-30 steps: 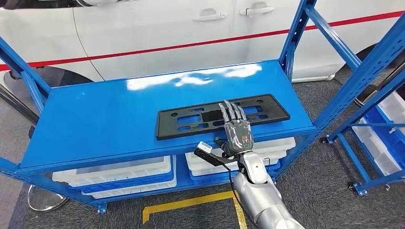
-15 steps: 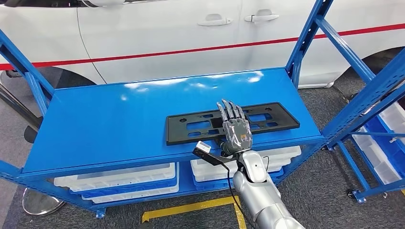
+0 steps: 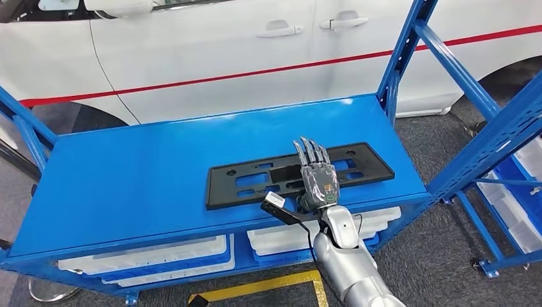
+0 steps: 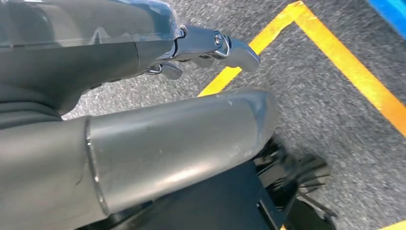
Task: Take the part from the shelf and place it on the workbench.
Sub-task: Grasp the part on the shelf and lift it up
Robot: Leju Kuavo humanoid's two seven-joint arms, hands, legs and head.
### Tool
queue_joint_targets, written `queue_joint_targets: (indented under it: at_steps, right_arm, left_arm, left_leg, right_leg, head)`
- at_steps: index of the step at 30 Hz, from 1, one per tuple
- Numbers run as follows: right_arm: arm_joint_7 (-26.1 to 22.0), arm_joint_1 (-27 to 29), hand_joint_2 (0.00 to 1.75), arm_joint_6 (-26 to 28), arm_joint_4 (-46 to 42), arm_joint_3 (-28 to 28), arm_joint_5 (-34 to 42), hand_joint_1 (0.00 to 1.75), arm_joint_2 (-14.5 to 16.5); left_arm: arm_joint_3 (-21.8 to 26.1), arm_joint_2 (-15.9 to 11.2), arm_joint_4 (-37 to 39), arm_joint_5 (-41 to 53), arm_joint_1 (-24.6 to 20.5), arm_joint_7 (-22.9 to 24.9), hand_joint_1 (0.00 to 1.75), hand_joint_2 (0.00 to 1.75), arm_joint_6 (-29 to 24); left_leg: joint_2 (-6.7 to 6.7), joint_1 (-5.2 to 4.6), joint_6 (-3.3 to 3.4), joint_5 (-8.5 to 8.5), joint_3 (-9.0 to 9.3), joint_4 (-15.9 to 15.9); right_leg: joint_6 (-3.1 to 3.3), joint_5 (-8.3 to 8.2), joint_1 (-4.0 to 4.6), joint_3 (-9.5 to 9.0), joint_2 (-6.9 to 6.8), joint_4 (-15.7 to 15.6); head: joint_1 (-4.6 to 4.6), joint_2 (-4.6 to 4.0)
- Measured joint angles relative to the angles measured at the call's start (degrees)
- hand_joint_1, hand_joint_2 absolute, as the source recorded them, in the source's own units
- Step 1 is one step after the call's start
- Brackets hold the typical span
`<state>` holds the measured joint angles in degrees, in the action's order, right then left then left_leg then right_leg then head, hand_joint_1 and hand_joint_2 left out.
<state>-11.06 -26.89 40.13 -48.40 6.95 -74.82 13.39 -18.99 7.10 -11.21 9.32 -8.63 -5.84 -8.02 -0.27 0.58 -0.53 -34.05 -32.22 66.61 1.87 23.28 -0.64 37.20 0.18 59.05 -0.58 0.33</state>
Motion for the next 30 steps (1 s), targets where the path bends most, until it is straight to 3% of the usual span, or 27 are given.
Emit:
queue_joint_targets:
  at_steps: [2,3,4,6,7,8,10,12,14,16,17,18,19,21,23,27,29,30]
  right_arm:
    - [-0.08,0.14,1.75,-0.01,0.01,0.00,0.05,1.72,-0.01]
    - [-0.16,0.24,1.75,-0.01,0.01,0.00,0.11,1.75,-0.01]
    - [-0.29,0.31,1.75,-0.01,0.00,0.00,0.22,1.75,-0.01]
    - [-0.66,0.38,1.75,-0.01,-0.04,0.00,0.49,1.75,-0.01]
    - [-0.81,0.39,1.75,-0.01,-0.07,-0.01,0.63,1.75,-0.02]
    - [-0.93,0.41,1.75,-0.01,-0.10,-0.02,0.74,1.75,-0.02]
    - [-1.14,0.55,1.75,-0.01,-0.18,-0.04,0.86,1.75,-0.02]
    - [-1.41,0.71,1.75,0.01,-0.36,-0.06,0.99,1.75,-0.05]
    - [-1.62,0.71,1.75,0.01,-0.57,-0.09,1.28,1.75,-0.16]
    - [-1.76,0.85,1.75,0.01,-0.65,-0.12,1.48,1.75,-0.34]
    - [-1.83,0.96,1.75,0.01,-0.65,-0.13,1.51,1.75,-0.43]
    - [-1.89,1.05,1.75,0.04,-0.66,-0.13,1.50,1.75,-0.50]
    - [-1.96,1.05,1.75,0.08,-0.73,-0.13,1.50,1.75,-0.54]
    - [-2.01,0.92,1.75,0.14,-1.08,-0.13,1.49,1.75,-0.56]
    - [-2.13,0.78,1.75,0.15,-1.53,-0.13,1.50,1.75,-0.63]
    - [-2.43,0.71,1.75,0.15,-2.11,-0.14,1.56,1.75,-0.78]
    - [-2.56,0.72,1.75,0.15,-2.44,-0.14,1.63,1.75,-0.82]
    - [-2.64,0.81,1.75,0.15,-2.54,-0.14,1.66,1.75,-0.83]
  left_arm:
    - [0.09,0.00,0.00,0.10,0.10,-0.08,0.00,0.00,-0.08]
    - [0.10,0.00,0.00,0.15,0.18,-0.14,0.00,0.00,-0.17]
    - [0.10,0.00,0.00,0.21,0.23,-0.25,0.00,0.00,-0.28]
    - [0.14,-0.05,0.00,0.33,0.20,-0.60,0.00,0.00,-0.55]
    - [0.18,-0.10,0.00,0.39,0.13,-0.83,0.00,0.00,-0.70]
    - [0.23,-0.14,0.00,0.46,0.07,-1.14,0.00,0.00,-0.83]
    - [0.38,-0.19,0.00,0.68,0.06,-1.80,0.00,0.00,-0.98]
    - [0.50,-0.16,0.00,0.89,0.13,-2.43,0.00,0.00,-0.98]
    - [0.58,-0.11,0.00,0.99,0.08,-2.85,0.00,0.00,-0.98]
    - [0.61,-0.06,0.00,1.03,0.09,-3.01,0.00,0.00,-0.98]
    - [0.62,-0.04,0.00,1.04,0.14,-3.03,0.00,0.00,-0.98]
    - [0.63,-0.02,0.00,1.05,0.19,-3.10,0.00,0.00,-1.02]
    - [0.64,-0.01,0.00,1.08,0.21,-3.25,0.00,0.00,-1.14]
    - [0.68,0.05,-0.01,1.25,0.19,-3.83,0.00,0.00,-1.61]
    - [0.84,0.11,-0.01,1.41,0.10,-4.49,0.00,0.00,-2.09]
    - [1.11,0.16,-0.01,1.51,0.09,-5.32,0.00,0.00,-2.36]
    - [1.30,0.17,-0.01,1.54,0.09,-5.63,0.00,0.00,-2.36]
    - [1.43,0.17,-0.01,1.57,0.10,-5.79,0.00,0.00,-2.36]
  left_leg:
    - [0.00,0.10,-0.32,-2.13,-4.09,6.11]
    - [0.01,0.10,-0.28,-1.71,-5.02,6.66]
    - [0.00,0.08,-0.09,-0.13,-4.90,5.09]
    - [0.07,-0.17,0.79,4.69,-2.32,-2.47]
    - [0.17,-0.43,1.21,6.09,-1.15,-5.82]
    - [0.24,-0.71,1.57,6.84,-0.39,-8.01]
    - [0.28,-1.09,2.03,7.01,-0.21,-9.03]
    - [0.29,-0.74,2.55,8.14,0.29,-9.87]
    - [0.43,-0.32,2.95,8.93,0.75,-10.73]
    - [0.53,-0.34,3.12,9.11,0.66,-10.77]
    - [0.53,-0.34,3.09,9.07,0.60,-10.67]
    - [0.53,-0.33,3.03,8.98,0.57,-10.53]
    - [0.50,-0.30,2.93,8.83,0.55,-10.32]
    - [0.38,-0.18,2.58,8.30,0.57,-9.64]
    - [0.16,-0.31,2.02,7.72,0.44,-8.88]
    - [-0.07,-0.29,0.86,7.16,0.41,-8.46]
    - [-0.02,-0.10,0.27,5.15,-0.81,-5.56]
    - [0.01,0.02,-0.01,3.34,-2.32,-2.28]
  right_leg:
    - [0.20,0.27,0.11,-0.10,0.04,0.02]
    - [0.22,0.38,0.19,-0.21,0.09,0.03]
    - [0.21,0.49,0.27,-0.39,0.16,0.04]
    - [0.14,0.67,0.41,-0.83,0.22,0.04]
    - [0.02,0.68,0.45,-0.96,0.22,0.02]
    - [-0.23,0.67,0.41,-0.96,0.20,-0.01]
    - [-0.94,0.58,0.32,-0.95,0.18,-0.16]
    - [-1.67,0.90,0.43,-0.98,0.13,0.01]
    - [-2.18,3.30,0.45,0.37,0.09,3.34]
    - [-2.54,7.15,0.21,3.54,0.07,10.51]
    - [-2.71,8.27,0.08,4.94,0.06,13.57]
    - [-2.87,8.35,-0.04,5.59,0.04,15.02]
    - [-2.97,7.29,-0.17,5.10,0.01,14.17]
    - [-3.01,3.78,-0.39,1.45,-0.08,7.24]
    - [-2.65,2.11,-0.27,-1.50,-0.07,1.52]
    - [-1.36,2.17,-0.01,-2.11,-0.02,0.39]
    - [-0.75,2.01,-0.26,-2.25,-0.12,0.07]
    - [-0.55,2.00,-0.30,-2.27,-0.17,0.01]
  head:
    - [0.00,0.00]
    - [-0.01,0.00]
    - [-0.01,0.00]
    - [0.01,0.00]
    - [0.01,0.00]
    - [0.01,0.00]
    - [-0.01,0.00]
    - [0.02,0.00]
    - [0.04,0.00]
    - [0.04,0.00]
    - [0.03,0.00]
    - [0.03,0.00]
    - [0.03,0.00]
    - [0.04,0.00]
    - [0.02,0.00]
    - [0.01,0.00]
    - [-0.04,0.00]
    - [-0.05,0.00]
